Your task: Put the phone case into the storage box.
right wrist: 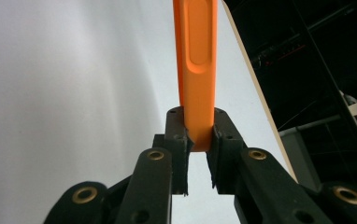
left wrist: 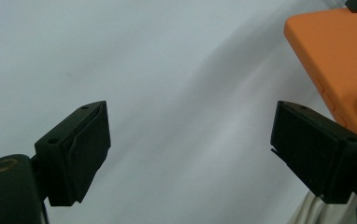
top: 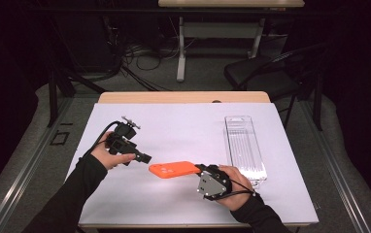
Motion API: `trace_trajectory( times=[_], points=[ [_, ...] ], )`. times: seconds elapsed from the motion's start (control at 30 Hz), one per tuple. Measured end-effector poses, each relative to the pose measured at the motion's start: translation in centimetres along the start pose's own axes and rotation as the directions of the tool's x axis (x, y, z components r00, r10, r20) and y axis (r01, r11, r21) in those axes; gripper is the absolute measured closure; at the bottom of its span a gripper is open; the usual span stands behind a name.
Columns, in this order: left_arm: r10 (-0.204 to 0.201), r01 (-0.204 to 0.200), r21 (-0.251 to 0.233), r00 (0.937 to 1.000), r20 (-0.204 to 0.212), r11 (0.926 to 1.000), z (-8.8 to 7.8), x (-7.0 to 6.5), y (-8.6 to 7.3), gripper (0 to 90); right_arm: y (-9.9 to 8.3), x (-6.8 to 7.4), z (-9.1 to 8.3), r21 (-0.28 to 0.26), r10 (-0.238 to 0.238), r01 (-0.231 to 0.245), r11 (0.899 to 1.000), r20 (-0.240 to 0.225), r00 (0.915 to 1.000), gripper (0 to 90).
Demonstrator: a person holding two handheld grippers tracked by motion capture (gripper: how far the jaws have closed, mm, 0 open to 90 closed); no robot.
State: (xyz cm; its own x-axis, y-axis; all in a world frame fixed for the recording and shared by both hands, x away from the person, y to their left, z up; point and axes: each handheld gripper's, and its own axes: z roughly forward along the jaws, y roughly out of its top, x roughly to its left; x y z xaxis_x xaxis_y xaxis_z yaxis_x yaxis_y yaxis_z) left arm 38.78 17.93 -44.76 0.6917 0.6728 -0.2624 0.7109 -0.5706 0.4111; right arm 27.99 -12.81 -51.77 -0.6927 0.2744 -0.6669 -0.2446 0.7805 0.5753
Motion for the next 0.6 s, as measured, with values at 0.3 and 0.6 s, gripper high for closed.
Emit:
trace_trajectory(
  times=[0.3,0.6],
  points=[
    [0.0,0.0,-0.026,0.9999,0.014,0.9996,-0.1,0.0,-0.7,15.4,0.4,-0.3,-0.3,-0.015,0.145,-0.146,0.989,-0.053,0.988,80.1],
    [0.003,-0.001,-0.063,0.9997,0.026,0.998,-0.4,-0.2,-1.3,15.6,0.4,-0.9,-0.4,-0.037,0.27,-0.276,0.96,-0.123,0.9551,80.1]
  ],
)
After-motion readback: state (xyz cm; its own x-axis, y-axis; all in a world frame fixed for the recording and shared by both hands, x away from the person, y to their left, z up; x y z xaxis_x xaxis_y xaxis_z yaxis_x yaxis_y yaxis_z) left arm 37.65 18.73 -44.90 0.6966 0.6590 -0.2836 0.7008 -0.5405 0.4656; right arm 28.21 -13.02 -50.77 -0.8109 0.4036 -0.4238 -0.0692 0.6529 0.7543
